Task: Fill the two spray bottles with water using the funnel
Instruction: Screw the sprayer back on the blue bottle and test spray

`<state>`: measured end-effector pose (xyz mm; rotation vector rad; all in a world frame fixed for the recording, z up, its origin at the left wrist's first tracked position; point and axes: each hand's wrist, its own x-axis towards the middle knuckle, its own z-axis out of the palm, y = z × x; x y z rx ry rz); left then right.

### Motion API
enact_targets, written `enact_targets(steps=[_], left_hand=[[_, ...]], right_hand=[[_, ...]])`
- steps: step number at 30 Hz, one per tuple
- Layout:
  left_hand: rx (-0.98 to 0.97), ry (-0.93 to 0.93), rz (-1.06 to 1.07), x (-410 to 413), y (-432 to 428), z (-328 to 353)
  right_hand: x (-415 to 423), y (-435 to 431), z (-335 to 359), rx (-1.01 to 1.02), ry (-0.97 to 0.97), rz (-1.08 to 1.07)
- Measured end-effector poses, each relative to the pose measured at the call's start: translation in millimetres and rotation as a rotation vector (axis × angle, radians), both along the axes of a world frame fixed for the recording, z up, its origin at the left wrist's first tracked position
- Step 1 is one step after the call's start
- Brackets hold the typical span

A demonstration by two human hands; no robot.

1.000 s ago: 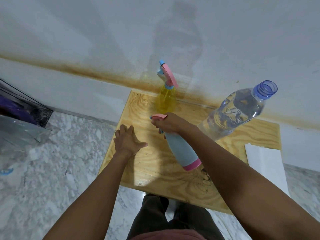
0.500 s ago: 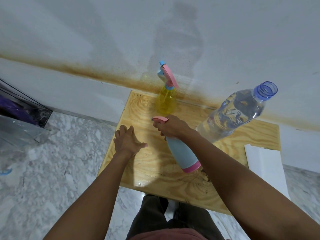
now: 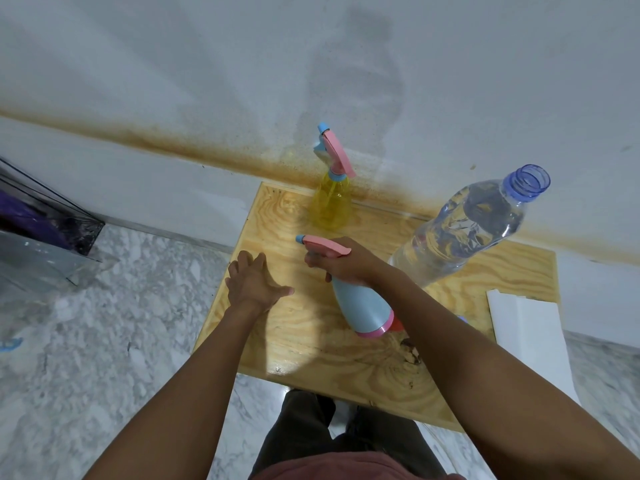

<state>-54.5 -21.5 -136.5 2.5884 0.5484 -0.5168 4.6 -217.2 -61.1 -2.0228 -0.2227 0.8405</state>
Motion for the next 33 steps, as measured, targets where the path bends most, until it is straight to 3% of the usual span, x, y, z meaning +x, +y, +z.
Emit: enact_targets(steps=[9,16,33], left_hand=[[0.005,0.005,0.001,1,0,1],[0.0,-0.002,0.008,1,-2,3],[-0.014,-0.014,0.024,0,-1,1]], right_hand=[[14,-1,0,-0.193,0.007,0.087],[13,-3,12,-0.116,0.01,0.057],[14,6,12,-0.187,-0.041,0.012]])
